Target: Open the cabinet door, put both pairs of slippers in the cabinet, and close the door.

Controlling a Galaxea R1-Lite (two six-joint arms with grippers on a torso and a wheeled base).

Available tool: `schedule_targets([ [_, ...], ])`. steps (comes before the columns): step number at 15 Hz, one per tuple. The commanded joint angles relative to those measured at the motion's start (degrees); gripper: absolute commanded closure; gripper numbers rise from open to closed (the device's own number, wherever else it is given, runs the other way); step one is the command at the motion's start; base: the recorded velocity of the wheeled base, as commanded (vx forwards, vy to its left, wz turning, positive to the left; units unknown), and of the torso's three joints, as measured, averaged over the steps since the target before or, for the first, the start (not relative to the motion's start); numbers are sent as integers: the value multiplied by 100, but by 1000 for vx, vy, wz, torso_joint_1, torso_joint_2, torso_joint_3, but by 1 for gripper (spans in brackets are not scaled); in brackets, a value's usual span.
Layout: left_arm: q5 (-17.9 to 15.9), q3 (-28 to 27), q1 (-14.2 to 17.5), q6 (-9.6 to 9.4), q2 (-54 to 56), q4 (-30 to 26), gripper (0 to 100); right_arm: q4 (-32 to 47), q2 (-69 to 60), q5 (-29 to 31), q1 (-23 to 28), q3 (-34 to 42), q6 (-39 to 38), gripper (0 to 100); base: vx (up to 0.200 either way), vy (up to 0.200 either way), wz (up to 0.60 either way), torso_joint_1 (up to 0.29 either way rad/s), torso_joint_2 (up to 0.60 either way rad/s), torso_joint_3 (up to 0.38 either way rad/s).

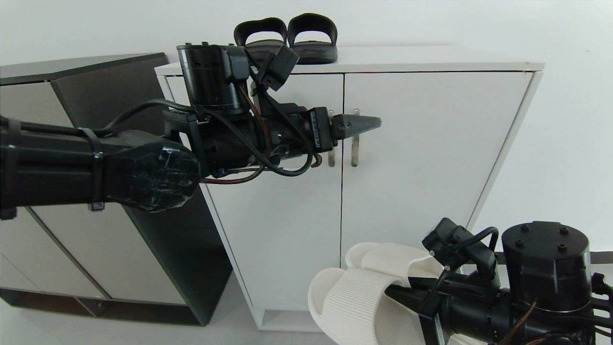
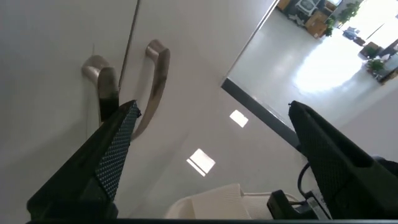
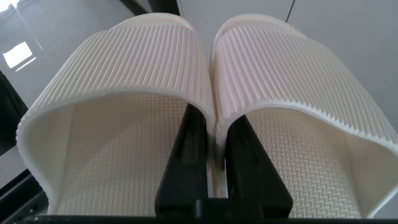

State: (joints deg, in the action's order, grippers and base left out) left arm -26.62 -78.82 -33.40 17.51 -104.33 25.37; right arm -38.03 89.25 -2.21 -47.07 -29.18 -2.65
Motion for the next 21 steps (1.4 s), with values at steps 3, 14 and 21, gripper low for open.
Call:
schedule_targets([
  [3,333,-230,44,-292,-369,-14,0,-2,-4,1,-4,0,1,100,0,0,0,0,0,0],
  [14,333,-599,-88,-292,-844,-76,0,-2,31,1,-4,9,1,100,0,0,0,0,0,0],
  [21,316,-529,-140,-292,-800,-50,100,-2,-101,-403,-4,238,247,100,0,0,0,0,0,0],
])
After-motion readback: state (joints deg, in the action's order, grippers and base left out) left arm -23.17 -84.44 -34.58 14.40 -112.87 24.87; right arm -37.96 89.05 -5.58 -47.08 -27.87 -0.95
